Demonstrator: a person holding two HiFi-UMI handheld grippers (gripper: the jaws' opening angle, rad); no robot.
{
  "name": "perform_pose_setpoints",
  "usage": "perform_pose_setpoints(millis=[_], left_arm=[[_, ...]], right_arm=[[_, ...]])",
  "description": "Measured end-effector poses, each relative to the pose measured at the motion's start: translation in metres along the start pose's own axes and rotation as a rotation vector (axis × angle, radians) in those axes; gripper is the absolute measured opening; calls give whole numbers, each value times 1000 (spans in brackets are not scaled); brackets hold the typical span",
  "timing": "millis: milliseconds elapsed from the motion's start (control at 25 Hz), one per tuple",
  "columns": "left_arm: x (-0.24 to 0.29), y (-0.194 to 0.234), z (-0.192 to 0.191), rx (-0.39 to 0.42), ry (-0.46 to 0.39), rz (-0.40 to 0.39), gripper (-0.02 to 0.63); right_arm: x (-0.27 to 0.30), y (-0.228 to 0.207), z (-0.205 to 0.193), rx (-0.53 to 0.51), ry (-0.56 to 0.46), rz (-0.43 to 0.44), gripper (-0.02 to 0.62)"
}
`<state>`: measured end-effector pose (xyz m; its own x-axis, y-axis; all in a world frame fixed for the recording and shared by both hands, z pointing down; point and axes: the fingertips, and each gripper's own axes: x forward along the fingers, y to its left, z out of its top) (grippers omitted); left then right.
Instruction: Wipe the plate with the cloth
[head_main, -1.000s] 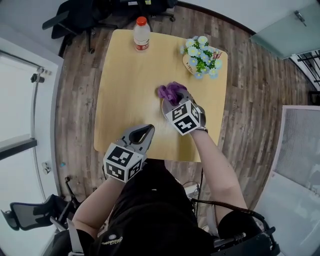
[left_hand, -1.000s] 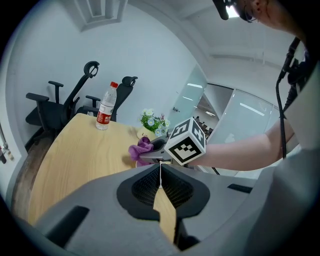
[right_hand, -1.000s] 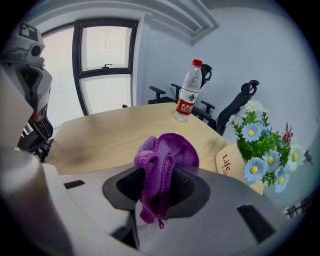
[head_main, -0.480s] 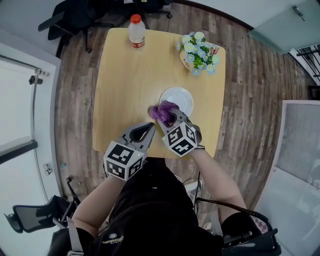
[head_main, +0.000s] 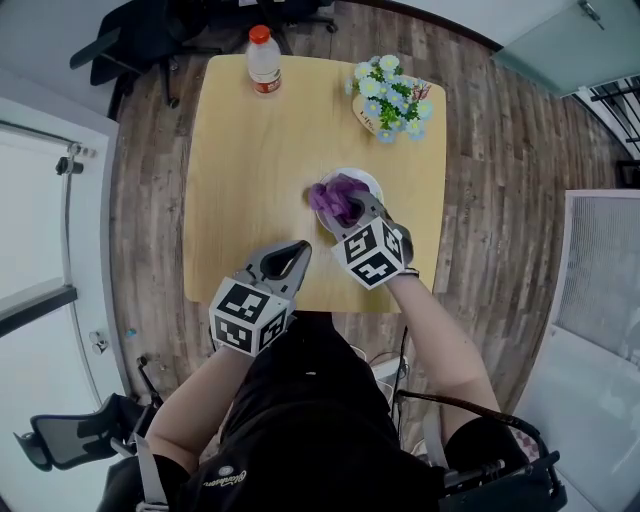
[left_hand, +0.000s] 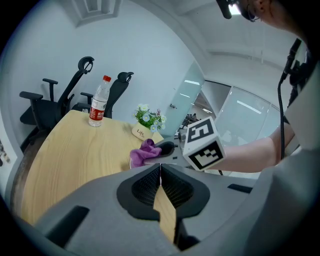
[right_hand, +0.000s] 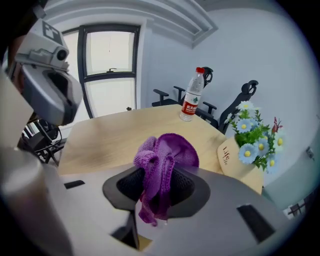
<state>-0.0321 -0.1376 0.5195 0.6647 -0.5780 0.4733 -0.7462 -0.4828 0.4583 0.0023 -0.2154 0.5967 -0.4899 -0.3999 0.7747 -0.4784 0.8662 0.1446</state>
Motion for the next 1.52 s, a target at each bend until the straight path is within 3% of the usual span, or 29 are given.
perform_pose_setpoints(millis=[160,320,1120,1280,1520], left_arm=[[-2,1,-3,-16,6,3,12],[-4,1,-6,-25,7,9,12],[11,2,-8,8,50,8,12],[13,3,-9,2,55,3,12],[12,4,-9,-12,49,9,12]], right_arm=[[13,-47,0,-23,47,-84,107],[22,-57,-6,-25,87,-95,109],[-9,55,-37,-90,115,89,107],[-10,35,-30,-69,100,56,109],[3,-40,-23,-43,113,-72,109]])
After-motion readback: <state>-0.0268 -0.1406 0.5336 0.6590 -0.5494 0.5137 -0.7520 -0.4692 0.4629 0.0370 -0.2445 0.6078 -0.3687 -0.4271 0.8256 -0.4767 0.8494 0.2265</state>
